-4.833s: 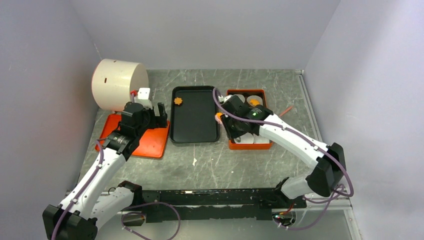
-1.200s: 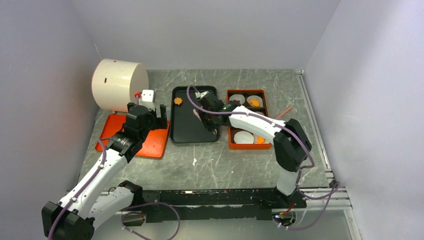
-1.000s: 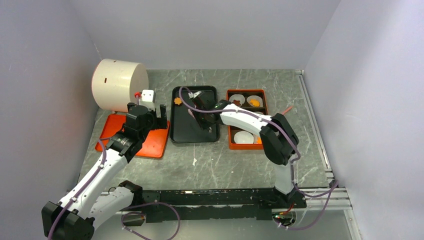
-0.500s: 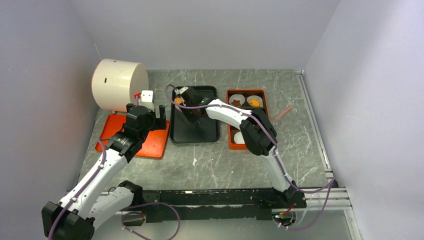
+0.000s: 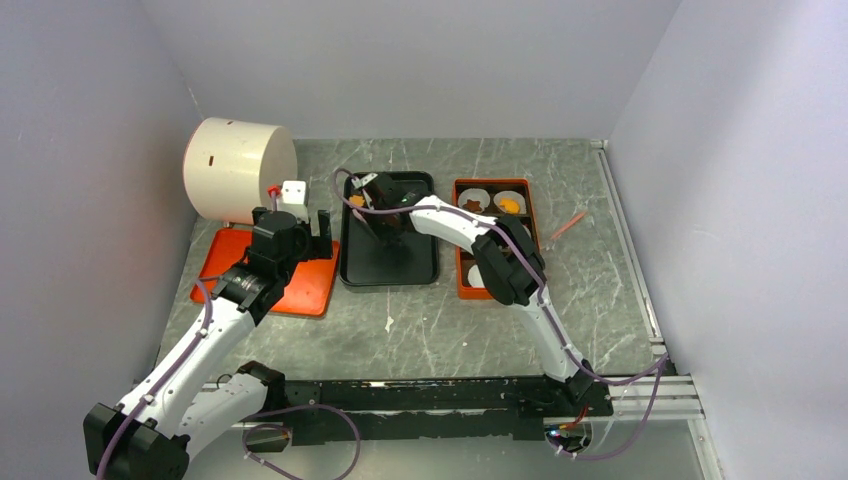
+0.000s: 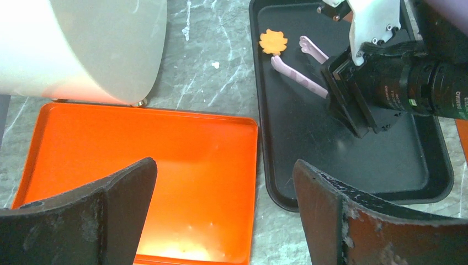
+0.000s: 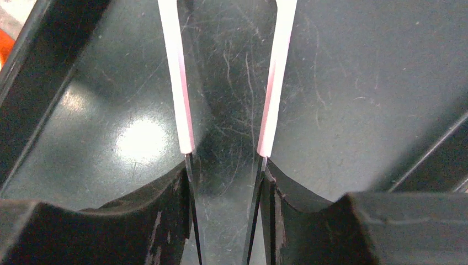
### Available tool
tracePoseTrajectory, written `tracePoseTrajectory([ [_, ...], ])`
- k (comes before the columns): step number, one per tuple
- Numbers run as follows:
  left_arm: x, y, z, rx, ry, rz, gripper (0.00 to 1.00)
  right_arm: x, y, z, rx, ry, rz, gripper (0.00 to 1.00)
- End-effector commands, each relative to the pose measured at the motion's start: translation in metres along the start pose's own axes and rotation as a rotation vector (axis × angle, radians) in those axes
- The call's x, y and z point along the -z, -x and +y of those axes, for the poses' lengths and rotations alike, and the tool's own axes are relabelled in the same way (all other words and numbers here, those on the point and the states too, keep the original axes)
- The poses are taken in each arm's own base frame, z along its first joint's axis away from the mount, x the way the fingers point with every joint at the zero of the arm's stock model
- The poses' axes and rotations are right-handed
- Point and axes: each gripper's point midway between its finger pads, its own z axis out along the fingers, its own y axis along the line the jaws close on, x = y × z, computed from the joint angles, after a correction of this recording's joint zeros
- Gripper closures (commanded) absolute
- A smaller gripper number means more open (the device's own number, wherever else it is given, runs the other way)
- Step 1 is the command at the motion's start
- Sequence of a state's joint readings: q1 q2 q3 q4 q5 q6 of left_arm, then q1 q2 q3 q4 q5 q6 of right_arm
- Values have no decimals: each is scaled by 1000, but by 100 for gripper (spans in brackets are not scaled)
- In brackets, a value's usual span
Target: Pack the cookies
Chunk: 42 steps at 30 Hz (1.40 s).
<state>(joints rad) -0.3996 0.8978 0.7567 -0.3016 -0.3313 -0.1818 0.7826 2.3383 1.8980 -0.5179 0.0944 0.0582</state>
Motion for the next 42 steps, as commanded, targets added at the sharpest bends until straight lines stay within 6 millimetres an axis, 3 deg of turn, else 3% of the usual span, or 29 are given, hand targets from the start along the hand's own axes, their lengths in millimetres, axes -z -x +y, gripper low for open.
tracePoseTrajectory([
  [1,6,22,0,42,-1,-58,2,4,34,0,20,13,-85,54],
  [9,6,22,0,44,-4,-59,2,-5,45,1,33,20,-104,54],
  [16,7,23,-1,44,-10,-60,2,-13,43,0,37,12,-93,54],
  [29,6,22,-2,44,-19,-61,2,-1,40,-13,71,-31,-66,55],
  [42,6,23,-2,44,-19,-61,2,-7,33,-19,62,-42,-32,60],
])
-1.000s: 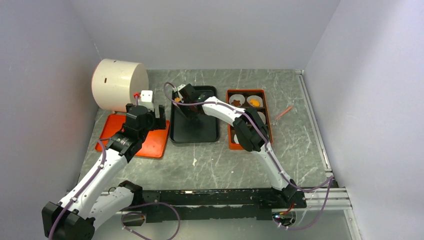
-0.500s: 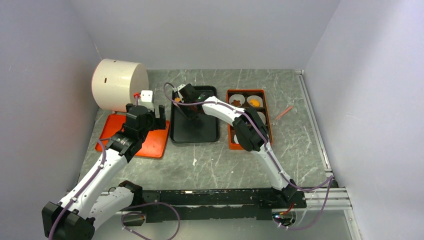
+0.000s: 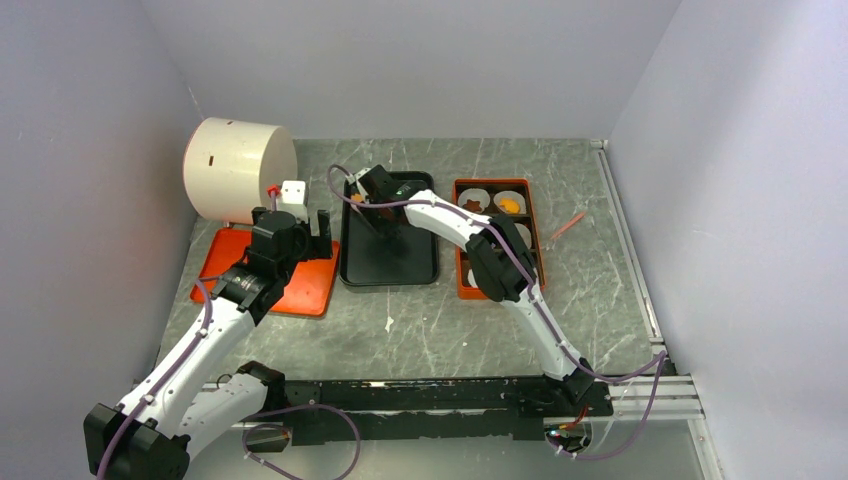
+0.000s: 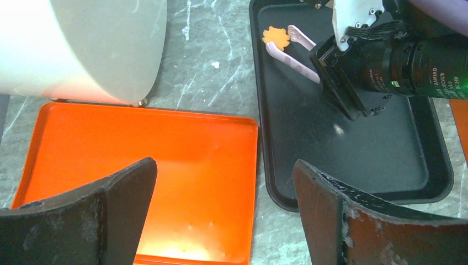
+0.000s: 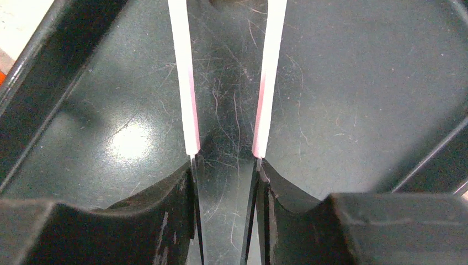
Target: Pack the cookies
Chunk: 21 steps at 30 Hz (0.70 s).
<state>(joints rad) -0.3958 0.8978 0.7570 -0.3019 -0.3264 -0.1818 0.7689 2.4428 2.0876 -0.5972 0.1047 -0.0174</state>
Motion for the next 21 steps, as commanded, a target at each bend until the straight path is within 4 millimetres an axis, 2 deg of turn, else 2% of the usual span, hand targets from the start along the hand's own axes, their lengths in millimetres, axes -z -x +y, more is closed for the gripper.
tracePoseTrajectory([
  [1,6,22,-2,44,-16,-60,2,6,12,-9,0,-23,-25,60],
  [7,7,23,-2,43,-17,-63,2,6,14,-9,-2,-16,-31,68],
  [12,6,23,-2,42,-17,-63,2,16,18,-11,-5,-18,-43,74],
  [15,7,23,-2,44,-18,-66,2,32,21,-13,-11,-26,-58,76],
  [21,7,24,-2,45,-16,-70,2,68,12,-13,-30,-9,-67,81],
])
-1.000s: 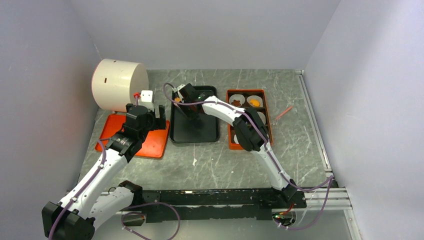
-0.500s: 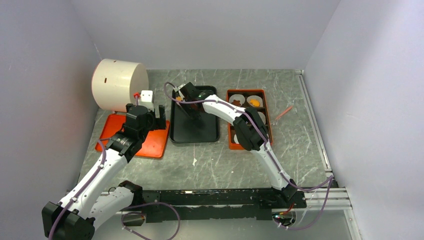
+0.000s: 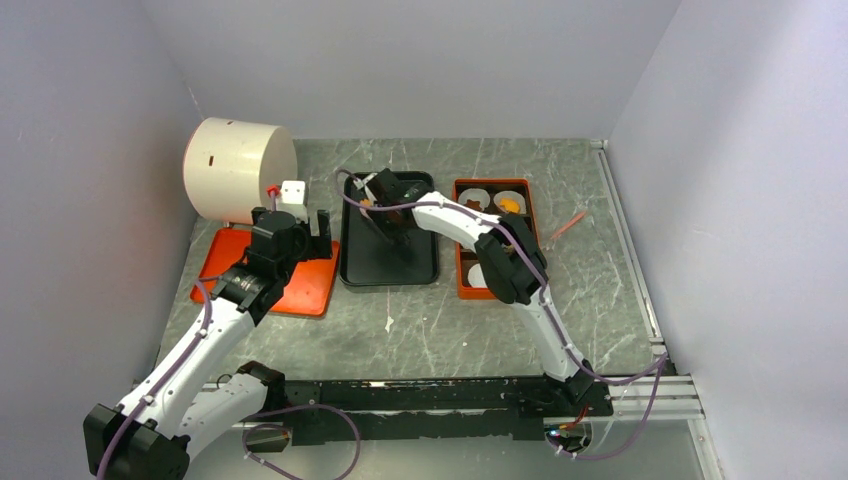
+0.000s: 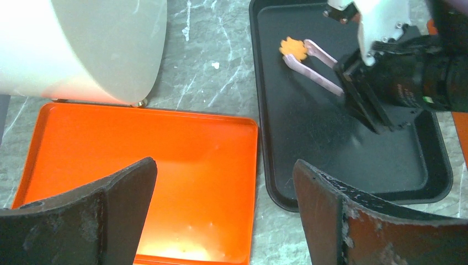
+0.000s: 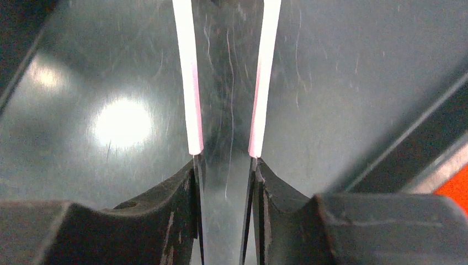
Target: Pack the cookies
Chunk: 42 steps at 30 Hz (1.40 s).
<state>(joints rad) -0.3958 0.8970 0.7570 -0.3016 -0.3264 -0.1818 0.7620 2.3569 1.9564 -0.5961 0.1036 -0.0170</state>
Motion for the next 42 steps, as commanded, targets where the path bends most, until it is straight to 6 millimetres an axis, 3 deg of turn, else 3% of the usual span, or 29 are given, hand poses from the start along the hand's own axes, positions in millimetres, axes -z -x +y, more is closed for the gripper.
tracePoseTrajectory([
  [1,7,24,-2,46,-15,-70,2,60,29,-8,-29,-3,-109,82],
  [12,9,24,-1,49,-12,-75,2,113,-7,0,-79,49,-74,89],
  [20,9,24,-1,49,-15,-74,2,158,-40,-5,-116,37,-42,89],
  [33,6,20,2,43,4,-61,2,223,-118,-10,-240,-2,67,89],
  [42,1,15,2,34,12,-39,2,252,-176,-11,-349,-45,183,89],
])
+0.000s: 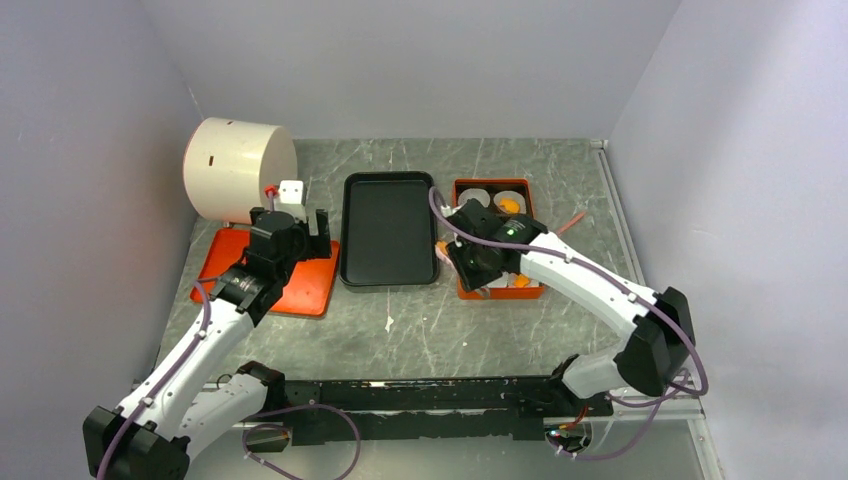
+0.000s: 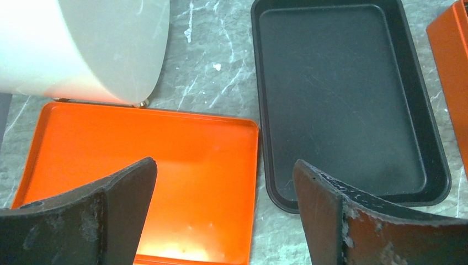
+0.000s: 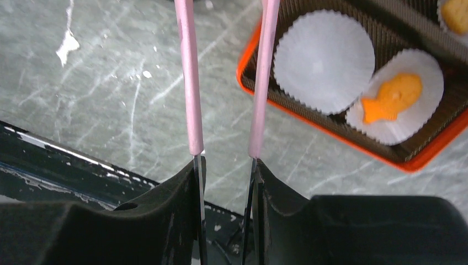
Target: Pack the cookies
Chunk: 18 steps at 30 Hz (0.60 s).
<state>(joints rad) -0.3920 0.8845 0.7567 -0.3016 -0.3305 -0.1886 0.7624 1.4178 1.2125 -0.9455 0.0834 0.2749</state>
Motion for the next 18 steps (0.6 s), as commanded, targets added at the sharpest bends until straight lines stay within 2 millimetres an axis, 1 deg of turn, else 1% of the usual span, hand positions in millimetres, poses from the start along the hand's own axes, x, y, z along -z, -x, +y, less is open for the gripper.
tracePoseTrajectory([
  [1,-1,12,-1,22,5,-25,2,16,-24,-12,-88,-50,31,89],
  [4,-3,10,-1,19,5,-19,2,16,-41,-20,-128,-89,81,88],
  [6,-3,9,-1,18,5,-15,2,16,-48,-26,-144,-115,105,88],
  [9,-4,9,-2,18,3,-14,2,15,-51,-37,-188,-151,109,89],
  [12,-4,8,-2,18,2,-14,2,12,-50,-49,-249,-153,111,89],
  [15,-4,8,-2,17,2,-12,2,8,-55,-59,-298,-145,139,89],
  [18,-4,8,-2,16,-1,-11,2,3,-59,-61,-321,-126,162,89],
])
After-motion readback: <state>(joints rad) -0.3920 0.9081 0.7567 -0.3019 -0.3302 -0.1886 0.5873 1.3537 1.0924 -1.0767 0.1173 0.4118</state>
